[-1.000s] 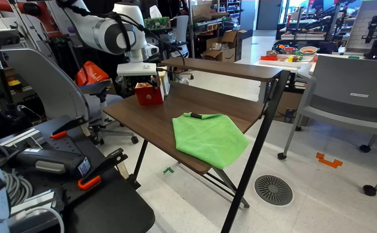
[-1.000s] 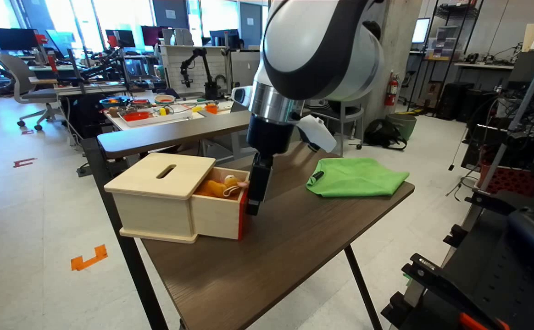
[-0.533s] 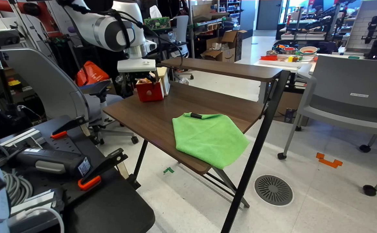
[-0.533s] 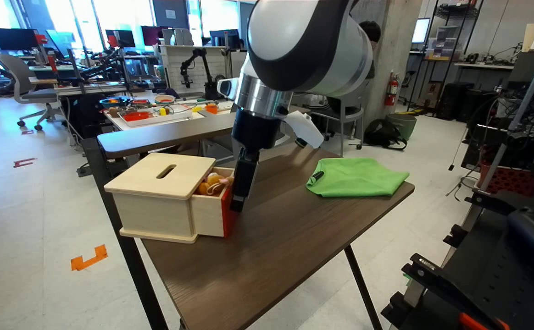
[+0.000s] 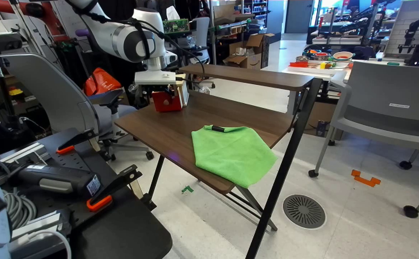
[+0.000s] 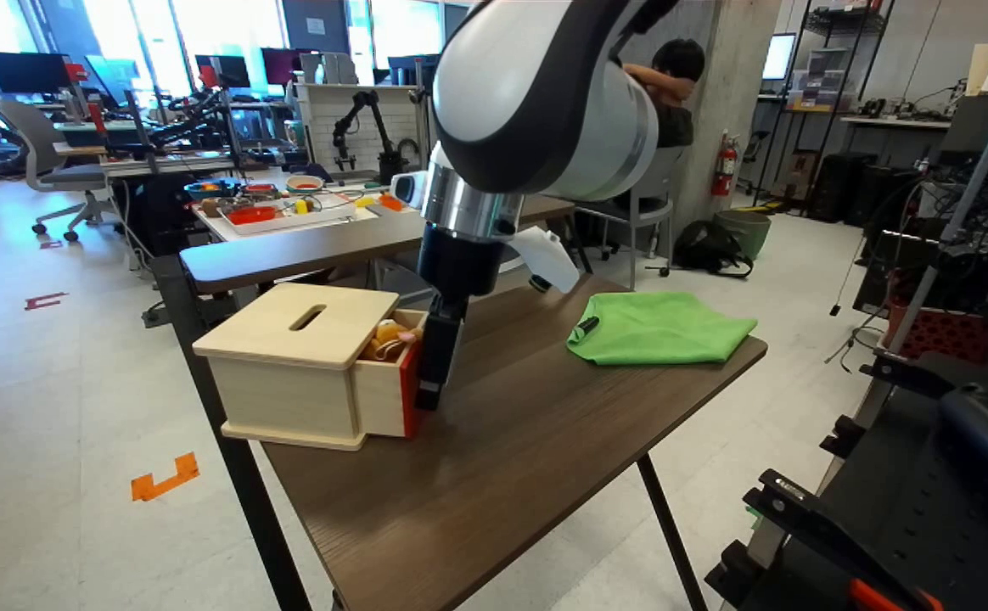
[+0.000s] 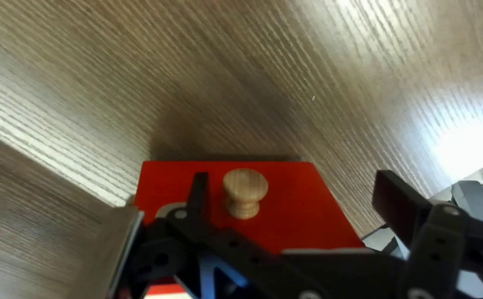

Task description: Close the drawer

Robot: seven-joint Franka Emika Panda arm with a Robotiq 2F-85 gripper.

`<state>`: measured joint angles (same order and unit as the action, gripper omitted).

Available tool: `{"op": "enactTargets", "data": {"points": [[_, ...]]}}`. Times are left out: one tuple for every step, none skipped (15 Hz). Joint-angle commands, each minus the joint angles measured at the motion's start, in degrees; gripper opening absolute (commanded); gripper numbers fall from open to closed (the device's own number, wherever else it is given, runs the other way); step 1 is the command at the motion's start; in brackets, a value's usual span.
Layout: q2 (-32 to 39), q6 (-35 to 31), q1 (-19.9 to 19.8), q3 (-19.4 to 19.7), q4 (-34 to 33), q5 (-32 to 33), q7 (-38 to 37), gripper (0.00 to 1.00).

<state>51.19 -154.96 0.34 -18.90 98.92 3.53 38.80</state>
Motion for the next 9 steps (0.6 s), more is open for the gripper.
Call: {"op": "enactTargets", "data": {"points": [[3.3,2.6,0.2,-0.8,-4.8,0.7,1.1,1.00],[3.6,3.0,0.4,-0.9,-5.4,0.6,1.1,1.00],[3.9,3.2,0.5,-0.9,-5.9,0.6,1.0,1.00],[4.0,3.2,0.7,-0.9,-6.3,0.7,1.0,1.00],[3.9,2.8,0.8,-0.9,-6.5,0.7,1.0,1.00],[3.8,2.4,0.7,-1.2,-6.6,0.5,1.1,1.00],[3.7,1.3,0.7,-1.5,-6.6,0.3,0.9,1.00],[3.9,0.5,0.7,-1.7,-6.7,0.1,0.8,1.00],[4.2,0.0,0.5,-2.0,-6.9,-0.1,0.9,1.00]]}}
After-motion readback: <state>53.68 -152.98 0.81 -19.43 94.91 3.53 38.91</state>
